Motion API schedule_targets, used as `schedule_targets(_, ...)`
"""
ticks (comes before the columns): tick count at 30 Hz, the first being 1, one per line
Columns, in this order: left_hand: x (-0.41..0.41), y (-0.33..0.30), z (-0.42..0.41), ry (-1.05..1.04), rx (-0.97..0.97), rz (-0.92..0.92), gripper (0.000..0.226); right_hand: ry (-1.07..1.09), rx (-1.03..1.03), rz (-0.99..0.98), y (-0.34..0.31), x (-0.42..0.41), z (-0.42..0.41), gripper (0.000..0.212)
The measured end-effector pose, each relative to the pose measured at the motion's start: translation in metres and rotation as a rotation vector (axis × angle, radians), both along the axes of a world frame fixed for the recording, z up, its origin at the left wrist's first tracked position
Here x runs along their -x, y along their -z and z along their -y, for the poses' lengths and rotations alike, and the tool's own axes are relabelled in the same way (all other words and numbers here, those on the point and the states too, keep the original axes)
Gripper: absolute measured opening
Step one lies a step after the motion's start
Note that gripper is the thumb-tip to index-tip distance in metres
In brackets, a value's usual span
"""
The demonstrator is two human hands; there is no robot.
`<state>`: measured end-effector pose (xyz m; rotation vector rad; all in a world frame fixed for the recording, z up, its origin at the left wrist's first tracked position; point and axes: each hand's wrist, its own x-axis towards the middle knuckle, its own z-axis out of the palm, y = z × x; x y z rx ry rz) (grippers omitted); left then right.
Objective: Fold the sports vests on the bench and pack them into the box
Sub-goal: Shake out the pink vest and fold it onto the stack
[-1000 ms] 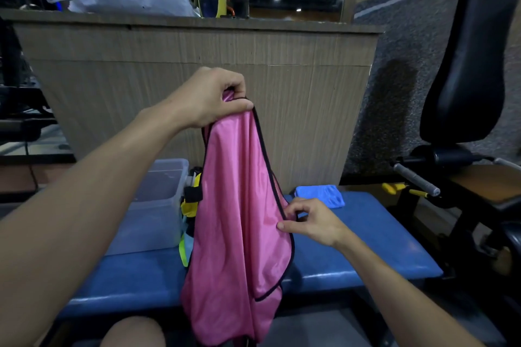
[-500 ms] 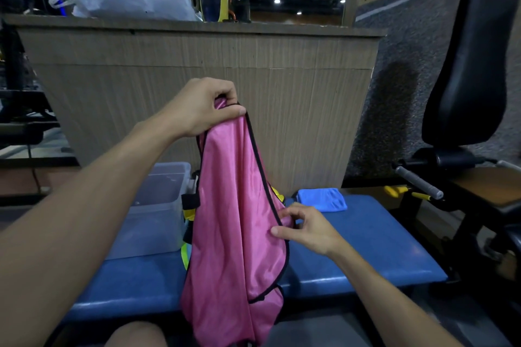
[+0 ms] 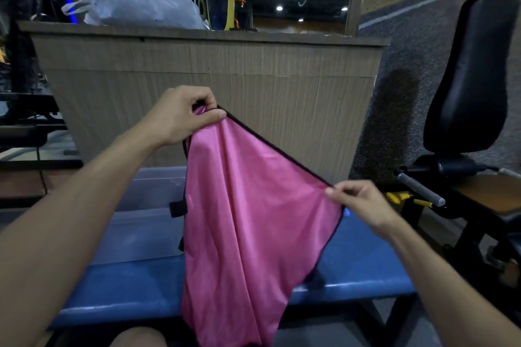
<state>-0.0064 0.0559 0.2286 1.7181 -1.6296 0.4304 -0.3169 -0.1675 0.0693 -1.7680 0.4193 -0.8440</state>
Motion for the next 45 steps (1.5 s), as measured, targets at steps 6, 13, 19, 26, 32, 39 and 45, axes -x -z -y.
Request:
schedule_targets(6, -0.006, 0.008, -0.014, 0.076, -0.015, -0.091, 0.019, 0.176, 0.103, 0.138, -0.089, 0.038, 0.015, 0.032)
schedule_targets(13, 0.000, 0.016, -0.015, -0.070, -0.013, -0.035, 0.021, 0.142, 0.081, 0.234, -0.128, 0.043, 0.006, 0.020)
schedule_targets(19, 0.002, 0.033, -0.015, -0.199, -0.021, -0.030, 0.008, 0.093, -0.042, 0.334, -0.124, 0.041, 0.007, 0.046)
schedule_targets(26, 0.014, 0.030, -0.020, 0.233, -0.016, -1.019, 0.015, 0.121, -0.128, 0.365, -0.102, 0.036, 0.004, 0.043)
schedule_targets(32, 0.001, 0.032, -0.022, -0.006, -0.035, -0.427, 0.005, 0.187, -0.161, 0.449, -0.089, 0.035, 0.010, 0.064)
schedule_targets(39, 0.003, 0.048, -0.014, -0.086, 0.107, -0.318, 0.014, 0.207, -0.114, 0.472, -0.084, 0.032, 0.008, 0.059)
schedule_targets(45, 0.003, 0.055, -0.008, 0.052, 0.093, -0.469, 0.019, 0.226, -0.129, 0.445, -0.075, 0.032, 0.014, 0.063)
